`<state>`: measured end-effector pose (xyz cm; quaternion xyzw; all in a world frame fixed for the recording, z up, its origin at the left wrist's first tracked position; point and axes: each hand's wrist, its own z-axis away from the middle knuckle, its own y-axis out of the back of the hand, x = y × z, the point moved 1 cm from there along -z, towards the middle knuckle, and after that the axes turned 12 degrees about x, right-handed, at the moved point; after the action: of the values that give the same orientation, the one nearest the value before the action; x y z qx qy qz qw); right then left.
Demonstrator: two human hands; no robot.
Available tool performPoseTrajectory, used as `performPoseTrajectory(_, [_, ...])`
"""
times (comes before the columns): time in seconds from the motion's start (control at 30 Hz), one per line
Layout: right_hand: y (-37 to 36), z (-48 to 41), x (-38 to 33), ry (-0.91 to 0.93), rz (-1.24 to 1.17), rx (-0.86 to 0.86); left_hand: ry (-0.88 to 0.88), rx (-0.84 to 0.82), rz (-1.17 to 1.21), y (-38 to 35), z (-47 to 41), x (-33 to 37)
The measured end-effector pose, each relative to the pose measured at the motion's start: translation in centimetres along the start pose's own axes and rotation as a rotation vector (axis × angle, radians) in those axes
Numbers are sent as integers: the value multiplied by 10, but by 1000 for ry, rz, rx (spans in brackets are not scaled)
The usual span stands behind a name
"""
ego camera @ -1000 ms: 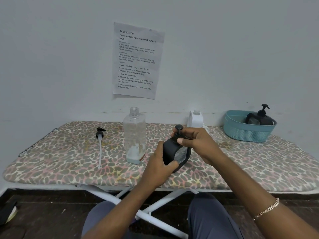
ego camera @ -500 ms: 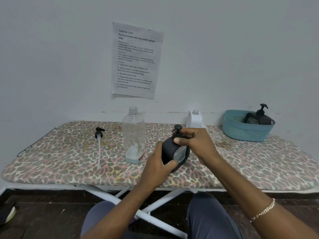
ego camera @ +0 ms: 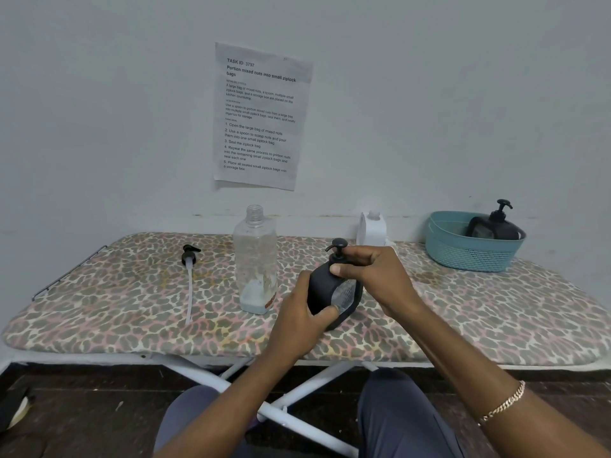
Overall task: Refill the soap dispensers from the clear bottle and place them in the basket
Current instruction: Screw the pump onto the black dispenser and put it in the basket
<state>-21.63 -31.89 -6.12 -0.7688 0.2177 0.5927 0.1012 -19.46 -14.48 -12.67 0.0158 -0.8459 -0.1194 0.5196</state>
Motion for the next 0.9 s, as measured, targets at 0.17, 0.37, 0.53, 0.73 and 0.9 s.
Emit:
performPoseTrajectory(0.17, [1,4,-3,49,79,-26,-1,21,-26,1,-1,1])
performPoseTrajectory(0.37, [2,7,-11,161,503,168,9,26,-5,1,1,2])
performPoseTrajectory(0.53, [2,13,-19,144,705,171,-56,77,-77,-3,4,1])
performPoseTrajectory(0.73, [-8,35,-35,122,693,23,-104,81,-111,-3,4,1])
performPoseTrajectory(0.9, [-9,42,-40,115,650,-4,-91,55,-88,-2,4,3])
